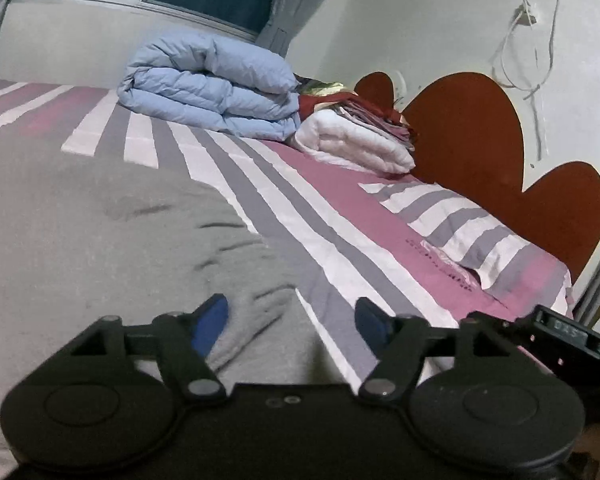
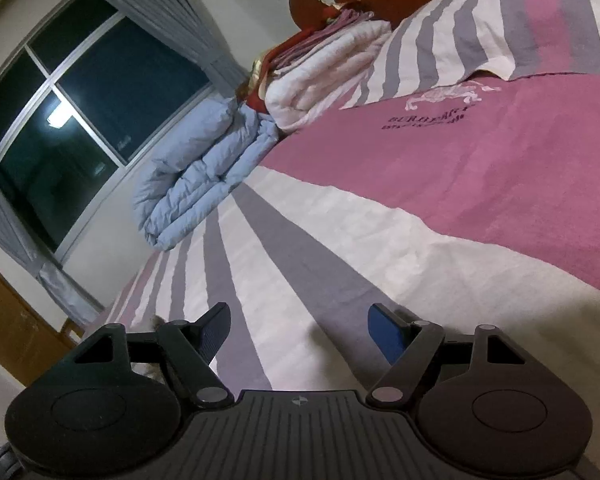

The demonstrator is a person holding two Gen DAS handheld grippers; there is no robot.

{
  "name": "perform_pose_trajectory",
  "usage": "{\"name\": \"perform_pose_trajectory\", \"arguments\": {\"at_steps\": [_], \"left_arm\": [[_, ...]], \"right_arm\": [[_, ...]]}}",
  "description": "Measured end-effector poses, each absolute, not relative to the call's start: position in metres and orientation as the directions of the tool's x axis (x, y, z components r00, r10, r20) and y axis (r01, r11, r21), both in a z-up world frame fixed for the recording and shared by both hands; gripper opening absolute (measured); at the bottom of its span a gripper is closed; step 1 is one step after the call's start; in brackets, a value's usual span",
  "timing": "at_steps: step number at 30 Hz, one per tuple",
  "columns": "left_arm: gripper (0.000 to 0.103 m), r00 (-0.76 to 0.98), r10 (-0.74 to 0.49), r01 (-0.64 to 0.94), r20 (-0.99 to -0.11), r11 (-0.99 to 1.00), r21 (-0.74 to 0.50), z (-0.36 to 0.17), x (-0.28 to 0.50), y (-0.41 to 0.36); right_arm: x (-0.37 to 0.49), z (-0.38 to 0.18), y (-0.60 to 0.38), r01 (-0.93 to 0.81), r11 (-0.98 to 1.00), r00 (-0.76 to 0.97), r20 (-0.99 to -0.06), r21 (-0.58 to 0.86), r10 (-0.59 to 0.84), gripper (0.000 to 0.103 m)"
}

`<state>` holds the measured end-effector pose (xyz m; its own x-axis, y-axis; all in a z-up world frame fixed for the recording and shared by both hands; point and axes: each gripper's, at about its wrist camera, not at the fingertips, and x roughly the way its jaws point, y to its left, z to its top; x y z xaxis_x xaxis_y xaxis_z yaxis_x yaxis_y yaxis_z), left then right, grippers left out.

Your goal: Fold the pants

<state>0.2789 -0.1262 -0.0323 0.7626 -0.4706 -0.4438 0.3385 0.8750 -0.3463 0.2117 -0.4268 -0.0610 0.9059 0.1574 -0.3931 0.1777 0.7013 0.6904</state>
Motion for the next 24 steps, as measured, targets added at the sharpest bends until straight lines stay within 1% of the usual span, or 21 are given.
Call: {"name": "perform_pose_trajectory", "arguments": {"at_steps": [2,5,8,13,15,19,22,24], "left_arm": [[0.053,0.771,-0.464,0.339,-0.437,0.879,-0.335,-0.027,0.277,-0.112],[0.053,0.807,-0.408,0.295,-0.428,0.905,-0.306,-0.018,0.274,-0.089],[0.053,0.824,-0.346,0.231,-0.448,0.928,-0.293,-0.016,0.271,-0.064],[0.053,0.841,-0.29,0.175,-0.457,0.945,-0.278,-0.013,0.264,-0.035],[0.053,0.851,-0.255,0.155,-0.459,0.957,-0.245,-0.009,0.262,-0.025],[0.053,0.867,-0.192,0.121,-0.459,0.976,-0.18,-0.005,0.248,0.015],[0.054,0.88,-0.122,0.063,-0.46,0.988,-0.141,-0.006,0.235,0.051],[0.055,0.882,-0.056,0.001,-0.468,0.993,-0.116,-0.01,0.229,0.072]], "right_arm": [[0.213,-0.061,-0.427,0.173,0.696,0.907,-0.388,0.697,0.163,0.076],[0.216,-0.058,-0.418,0.151,0.707,0.906,-0.382,0.69,0.179,0.076],[0.218,-0.055,-0.407,0.123,0.734,0.903,-0.382,0.668,0.196,0.076],[0.219,-0.053,-0.391,0.092,0.756,0.9,-0.379,0.648,0.215,0.076],[0.22,-0.052,-0.387,0.033,0.732,0.901,-0.338,0.68,0.273,0.076],[0.23,-0.056,-0.367,-0.125,0.623,0.843,-0.248,0.772,0.477,0.076],[0.24,-0.052,-0.343,-0.203,0.604,0.804,-0.221,0.771,0.552,0.076],[0.25,-0.052,-0.328,-0.218,0.584,0.777,-0.224,0.782,0.589,0.076]]}}
